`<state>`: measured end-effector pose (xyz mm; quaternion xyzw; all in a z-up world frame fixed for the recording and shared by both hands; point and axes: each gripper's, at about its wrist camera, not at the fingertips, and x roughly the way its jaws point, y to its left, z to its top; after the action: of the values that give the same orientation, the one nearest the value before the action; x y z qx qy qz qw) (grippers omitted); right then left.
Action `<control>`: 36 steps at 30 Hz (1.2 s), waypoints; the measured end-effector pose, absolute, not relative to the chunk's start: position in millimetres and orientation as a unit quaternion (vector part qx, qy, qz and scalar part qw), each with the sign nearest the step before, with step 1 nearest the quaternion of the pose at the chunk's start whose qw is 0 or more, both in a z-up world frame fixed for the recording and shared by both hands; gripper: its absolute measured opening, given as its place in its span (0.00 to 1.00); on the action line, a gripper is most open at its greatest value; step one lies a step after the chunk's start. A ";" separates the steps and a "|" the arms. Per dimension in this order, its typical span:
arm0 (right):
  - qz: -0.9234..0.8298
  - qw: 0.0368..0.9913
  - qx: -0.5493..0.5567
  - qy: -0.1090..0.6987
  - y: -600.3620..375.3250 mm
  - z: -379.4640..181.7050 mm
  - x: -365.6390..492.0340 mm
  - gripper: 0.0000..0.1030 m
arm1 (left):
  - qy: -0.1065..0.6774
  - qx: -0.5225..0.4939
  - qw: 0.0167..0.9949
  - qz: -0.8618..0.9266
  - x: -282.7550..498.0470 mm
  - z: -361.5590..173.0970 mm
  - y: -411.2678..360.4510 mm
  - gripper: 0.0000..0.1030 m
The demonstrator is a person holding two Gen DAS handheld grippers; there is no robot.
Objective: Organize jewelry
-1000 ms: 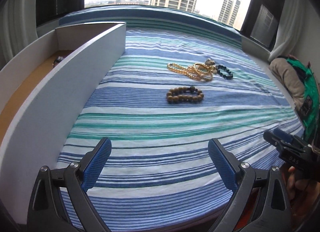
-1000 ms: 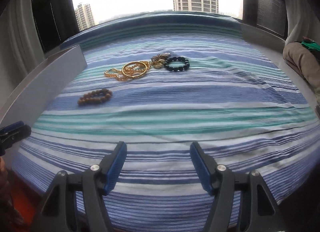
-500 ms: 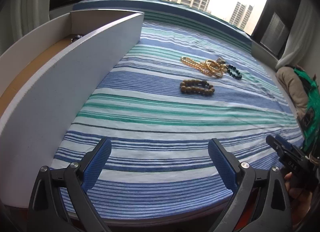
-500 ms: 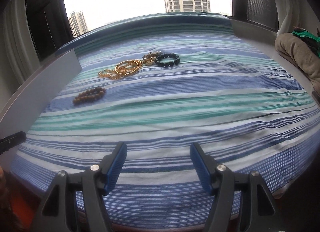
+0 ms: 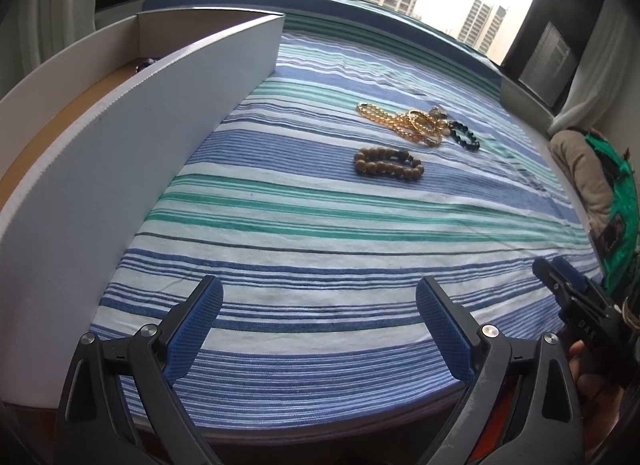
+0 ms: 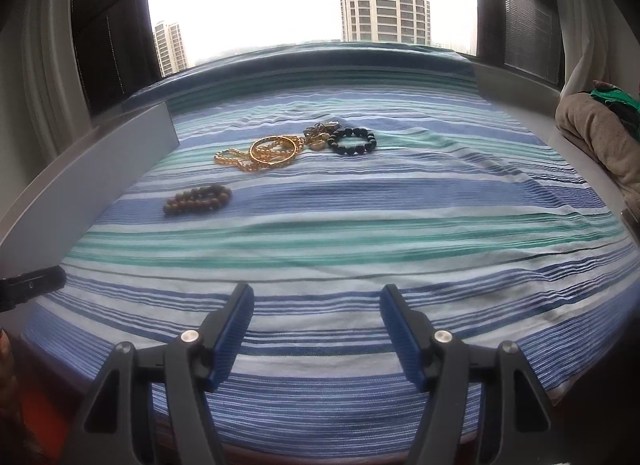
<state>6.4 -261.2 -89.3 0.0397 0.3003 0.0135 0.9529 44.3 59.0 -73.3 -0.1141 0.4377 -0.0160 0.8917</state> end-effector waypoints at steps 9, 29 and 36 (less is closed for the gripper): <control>0.012 0.956 0.027 0.292 -255.4 -84.6 4.8 0.65 | 0.448 -0.116 0.886 -0.016 44.2 -78.9 56.3 0.95; -0.028 0.955 -0.010 0.295 -249.3 -87.5 9.5 0.75 | 0.457 -0.103 0.883 -0.015 47.0 -84.3 50.2 0.95; -0.019 0.954 -0.003 0.300 -250.1 -89.4 10.0 0.75 | 0.469 -0.097 0.878 -0.008 51.6 -89.6 49.0 0.95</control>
<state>10.0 -250.1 -89.4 -0.0025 0.2999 -0.0189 0.9538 51.6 49.0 -89.6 -0.0973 0.4688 -0.0085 0.8779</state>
